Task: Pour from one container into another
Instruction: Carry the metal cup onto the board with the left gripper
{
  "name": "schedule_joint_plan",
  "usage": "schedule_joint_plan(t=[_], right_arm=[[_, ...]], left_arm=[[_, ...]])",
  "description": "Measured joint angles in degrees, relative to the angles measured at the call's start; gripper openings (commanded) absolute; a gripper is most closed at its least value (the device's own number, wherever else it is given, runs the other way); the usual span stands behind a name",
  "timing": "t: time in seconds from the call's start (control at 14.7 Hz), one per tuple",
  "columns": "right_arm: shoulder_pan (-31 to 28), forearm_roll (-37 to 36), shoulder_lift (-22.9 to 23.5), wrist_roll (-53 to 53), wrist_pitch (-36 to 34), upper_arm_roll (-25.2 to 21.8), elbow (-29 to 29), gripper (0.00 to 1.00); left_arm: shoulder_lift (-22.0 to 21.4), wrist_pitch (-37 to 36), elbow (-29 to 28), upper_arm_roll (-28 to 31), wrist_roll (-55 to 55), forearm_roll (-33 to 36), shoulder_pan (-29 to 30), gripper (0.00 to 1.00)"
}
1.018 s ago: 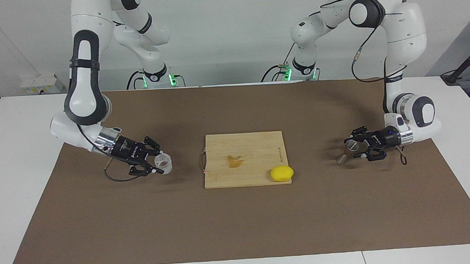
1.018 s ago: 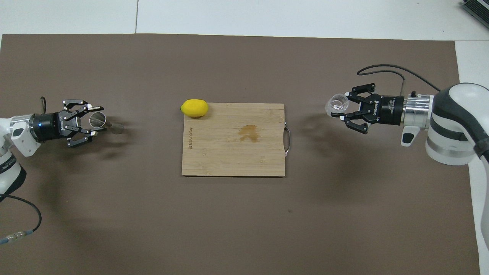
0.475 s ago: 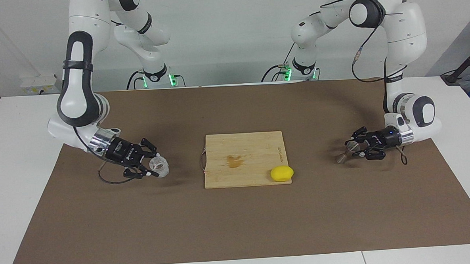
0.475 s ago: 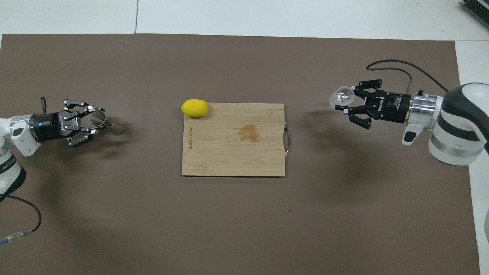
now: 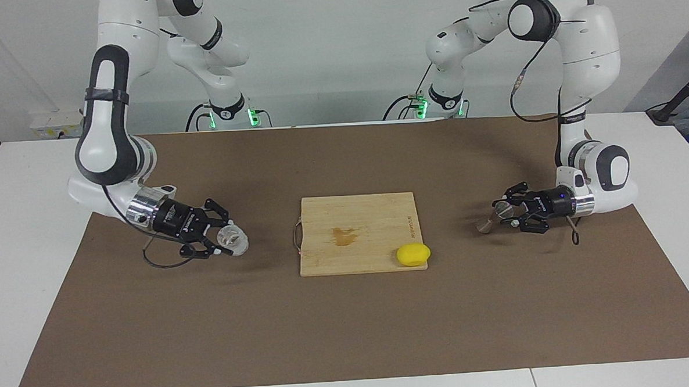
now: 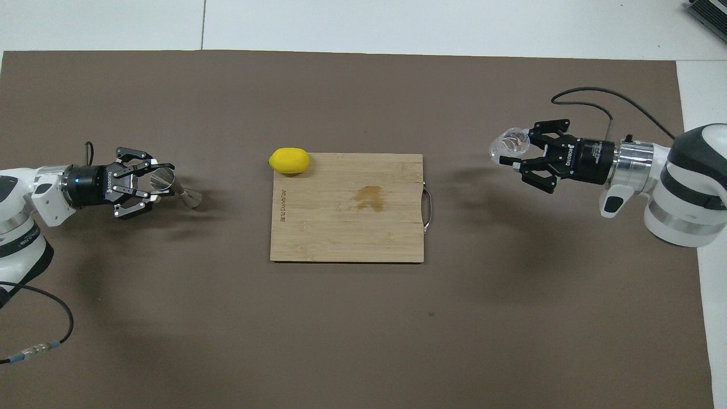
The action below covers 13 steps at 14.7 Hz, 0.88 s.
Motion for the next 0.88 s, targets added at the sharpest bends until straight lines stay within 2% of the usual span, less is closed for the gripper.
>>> schedule_joint_plan(t=[0.34, 0.68, 0.88], right_arm=[[-1.6, 0.0, -0.2, 0.6, -2.4, 0.0, -0.6, 0.00], [-3.2, 0.0, -0.3, 0.6, -6.0, -0.1, -1.1, 0.00], [-3.2, -0.1, -0.3, 0.4, -7.5, -0.1, -1.1, 0.00]], left_arm=[[-3.4, -0.1, -2.1, -0.2, -0.5, -1.3, -4.2, 0.34], [-9.9, 0.4, -8.4, -0.3, -0.6, -5.4, -9.1, 0.35], [-12.4, 1.0, -13.3, -0.3, 1.3, -8.5, -12.6, 0.36]])
